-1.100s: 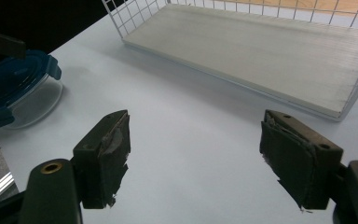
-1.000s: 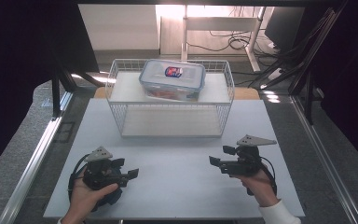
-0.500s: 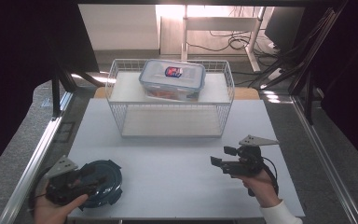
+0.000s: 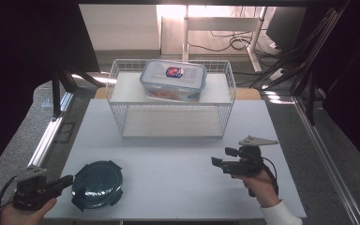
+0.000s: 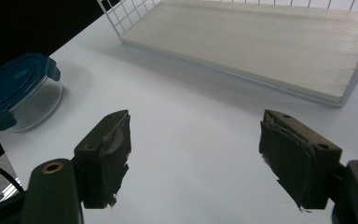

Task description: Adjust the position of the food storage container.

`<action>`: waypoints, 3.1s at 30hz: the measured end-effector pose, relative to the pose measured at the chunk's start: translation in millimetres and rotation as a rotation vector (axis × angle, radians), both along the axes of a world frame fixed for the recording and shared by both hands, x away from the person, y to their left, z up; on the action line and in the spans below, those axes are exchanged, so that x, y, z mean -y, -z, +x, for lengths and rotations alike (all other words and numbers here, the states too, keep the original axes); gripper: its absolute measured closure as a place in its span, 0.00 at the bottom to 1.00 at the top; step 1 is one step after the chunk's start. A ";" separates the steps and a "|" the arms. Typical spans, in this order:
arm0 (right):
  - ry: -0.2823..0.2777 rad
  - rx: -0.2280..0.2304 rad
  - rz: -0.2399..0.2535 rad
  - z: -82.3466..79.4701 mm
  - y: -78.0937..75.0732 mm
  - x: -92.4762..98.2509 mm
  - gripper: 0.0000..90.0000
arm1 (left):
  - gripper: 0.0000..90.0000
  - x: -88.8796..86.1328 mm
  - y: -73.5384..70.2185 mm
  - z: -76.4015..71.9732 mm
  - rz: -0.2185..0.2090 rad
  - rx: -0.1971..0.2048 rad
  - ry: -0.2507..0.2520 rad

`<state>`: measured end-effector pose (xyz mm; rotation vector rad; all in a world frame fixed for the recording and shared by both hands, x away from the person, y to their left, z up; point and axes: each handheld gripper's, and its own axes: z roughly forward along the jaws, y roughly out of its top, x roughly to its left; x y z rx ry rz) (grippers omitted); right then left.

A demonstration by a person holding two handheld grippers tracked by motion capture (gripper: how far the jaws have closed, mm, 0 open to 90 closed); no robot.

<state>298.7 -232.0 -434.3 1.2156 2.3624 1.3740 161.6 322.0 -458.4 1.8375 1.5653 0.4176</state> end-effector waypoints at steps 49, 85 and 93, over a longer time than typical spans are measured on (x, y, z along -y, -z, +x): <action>0.051 -0.041 -0.007 7.3 6.7 6.9 0.27 | 1.00 111.9 39.4 63.3 0.067 -0.182 0.226; 0.075 -0.051 -0.012 9.1 9.4 12.4 0.27 | 1.00 207.8 41.0 133.0 0.058 -0.190 0.407; 0.077 -0.053 -0.016 8.9 10.6 12.3 0.27 | 1.00 210.0 42.6 147.7 0.042 -0.187 0.406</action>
